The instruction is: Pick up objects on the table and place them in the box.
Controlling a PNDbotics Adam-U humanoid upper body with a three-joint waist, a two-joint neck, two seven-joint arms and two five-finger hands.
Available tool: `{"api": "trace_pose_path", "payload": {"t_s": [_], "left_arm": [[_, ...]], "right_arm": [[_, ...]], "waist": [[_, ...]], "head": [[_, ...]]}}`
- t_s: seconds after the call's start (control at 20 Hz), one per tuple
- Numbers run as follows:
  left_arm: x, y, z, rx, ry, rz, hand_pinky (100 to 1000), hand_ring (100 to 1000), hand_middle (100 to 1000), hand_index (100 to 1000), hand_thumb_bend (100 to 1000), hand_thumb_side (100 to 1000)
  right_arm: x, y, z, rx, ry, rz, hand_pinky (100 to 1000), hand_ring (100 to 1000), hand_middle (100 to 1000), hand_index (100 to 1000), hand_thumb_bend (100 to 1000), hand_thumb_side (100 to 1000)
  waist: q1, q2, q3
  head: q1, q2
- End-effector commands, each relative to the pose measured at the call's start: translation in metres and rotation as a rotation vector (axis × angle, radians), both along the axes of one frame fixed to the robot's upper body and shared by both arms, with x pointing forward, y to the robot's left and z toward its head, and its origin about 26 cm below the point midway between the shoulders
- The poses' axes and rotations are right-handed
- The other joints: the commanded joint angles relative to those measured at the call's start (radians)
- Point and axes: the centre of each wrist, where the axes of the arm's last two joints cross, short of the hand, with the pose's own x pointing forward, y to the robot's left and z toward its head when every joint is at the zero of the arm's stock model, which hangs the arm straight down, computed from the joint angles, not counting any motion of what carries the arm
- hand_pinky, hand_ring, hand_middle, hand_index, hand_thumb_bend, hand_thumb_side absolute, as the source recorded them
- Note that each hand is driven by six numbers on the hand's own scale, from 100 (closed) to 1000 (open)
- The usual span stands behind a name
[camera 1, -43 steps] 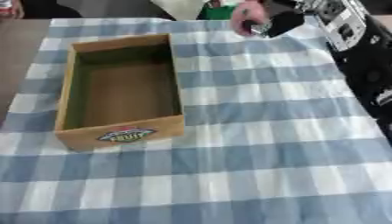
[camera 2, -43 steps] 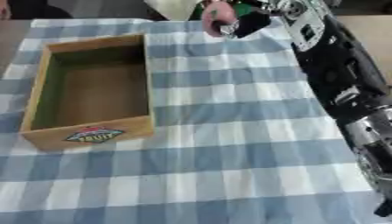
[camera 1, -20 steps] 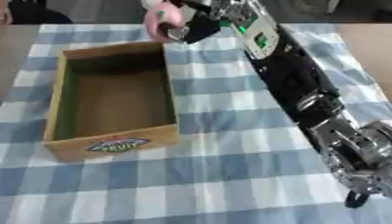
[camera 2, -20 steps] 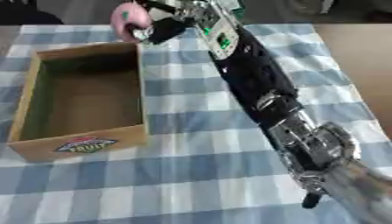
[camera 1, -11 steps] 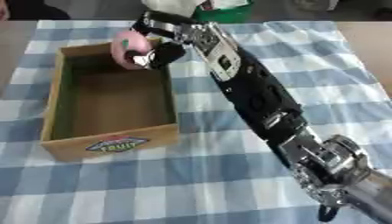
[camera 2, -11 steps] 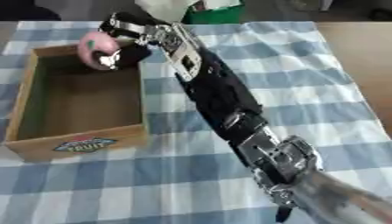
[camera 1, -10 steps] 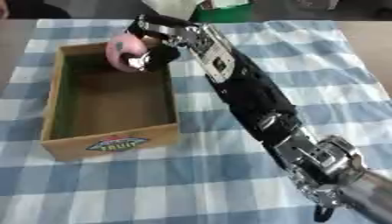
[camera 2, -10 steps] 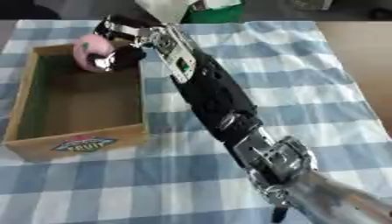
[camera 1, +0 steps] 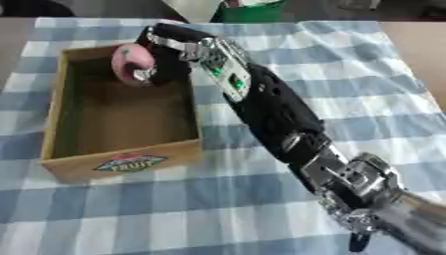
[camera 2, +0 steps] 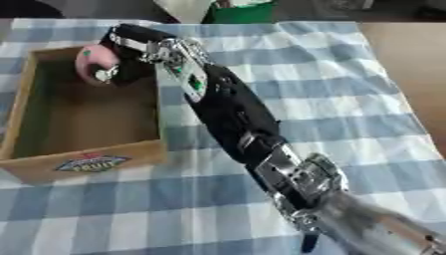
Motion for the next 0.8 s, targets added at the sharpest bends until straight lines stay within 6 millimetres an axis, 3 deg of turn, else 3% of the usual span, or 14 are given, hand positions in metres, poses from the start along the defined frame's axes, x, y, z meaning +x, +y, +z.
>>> {"api": "trace_pose_path", "payload": {"t_s": [0.05, 0.55, 0.8], "left_arm": [[0.0, 0.0, 0.016, 0.048, -0.041, -0.022, 463, 418, 544, 785, 157, 604], [0.003, -0.002, 0.02, 0.048, -0.044, -0.05, 463, 416, 543, 787, 152, 596], [0.004, -0.003, 0.021, 0.046, -0.045, -0.053, 464, 415, 542, 787, 150, 591]], "right_arm": [[-0.006, 0.003, 0.028, -0.108, -0.11, 0.045, 708, 816, 513, 586, 100, 777], [-0.007, 0.004, 0.03, -0.277, -0.192, 0.097, 704, 825, 554, 636, 100, 806], [-0.005, 0.005, 0.019, -0.373, -0.177, 0.089, 732, 866, 607, 748, 100, 757]], "waist": [[0.003, -0.015, 0.007], [-0.01, -0.009, 0.013], [-0.013, -0.004, 0.014]], "head": [[-0.011, -0.014], [-0.012, -0.021], [-0.013, -0.024]]}}
